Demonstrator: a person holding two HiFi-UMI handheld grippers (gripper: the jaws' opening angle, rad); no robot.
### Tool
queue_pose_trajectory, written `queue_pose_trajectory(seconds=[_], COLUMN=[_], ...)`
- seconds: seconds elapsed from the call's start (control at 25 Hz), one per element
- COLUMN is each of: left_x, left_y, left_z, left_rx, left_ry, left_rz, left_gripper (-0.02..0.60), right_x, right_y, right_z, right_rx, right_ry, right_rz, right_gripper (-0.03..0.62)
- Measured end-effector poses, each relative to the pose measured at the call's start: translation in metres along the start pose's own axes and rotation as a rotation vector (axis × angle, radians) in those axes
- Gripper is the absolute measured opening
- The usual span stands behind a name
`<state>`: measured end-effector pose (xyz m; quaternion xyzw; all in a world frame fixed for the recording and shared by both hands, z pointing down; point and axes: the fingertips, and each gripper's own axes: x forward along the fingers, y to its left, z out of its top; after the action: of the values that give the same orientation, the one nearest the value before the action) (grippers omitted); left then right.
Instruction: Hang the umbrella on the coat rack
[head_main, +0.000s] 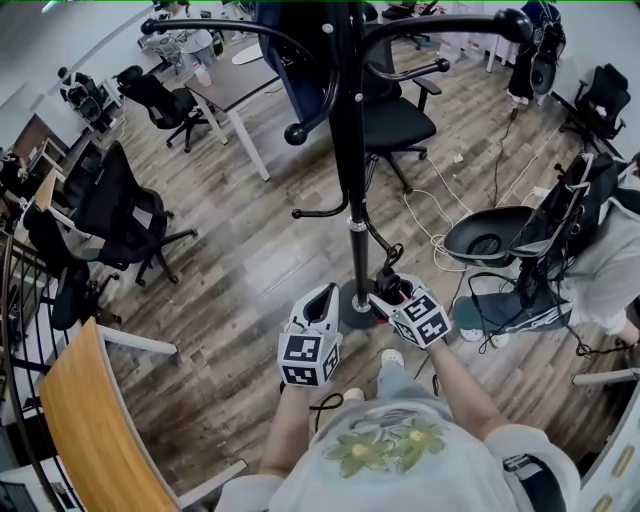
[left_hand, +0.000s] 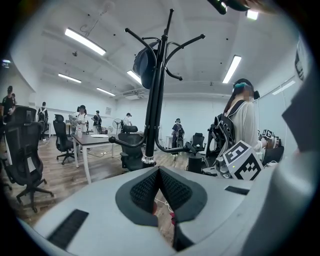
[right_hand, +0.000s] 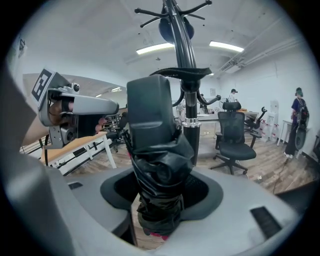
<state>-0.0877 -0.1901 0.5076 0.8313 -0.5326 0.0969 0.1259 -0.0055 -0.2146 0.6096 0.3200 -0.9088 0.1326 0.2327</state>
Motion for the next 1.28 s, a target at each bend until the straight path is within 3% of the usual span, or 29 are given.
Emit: queue_pose_trajectory(seconds=[1.28], left_x=[-0.010], left_y=[-0.005], left_z=[-0.008], left_rx=[0.004], left_ry=[0.031], left_rz=[0.021], left_gripper=[0.005], right_x=[0.018], right_y=[-0.004], right_z=[-0.006], right_rx=[0.058], right_ry=[0.023], right_rz=[0.059], right_gripper=[0.227])
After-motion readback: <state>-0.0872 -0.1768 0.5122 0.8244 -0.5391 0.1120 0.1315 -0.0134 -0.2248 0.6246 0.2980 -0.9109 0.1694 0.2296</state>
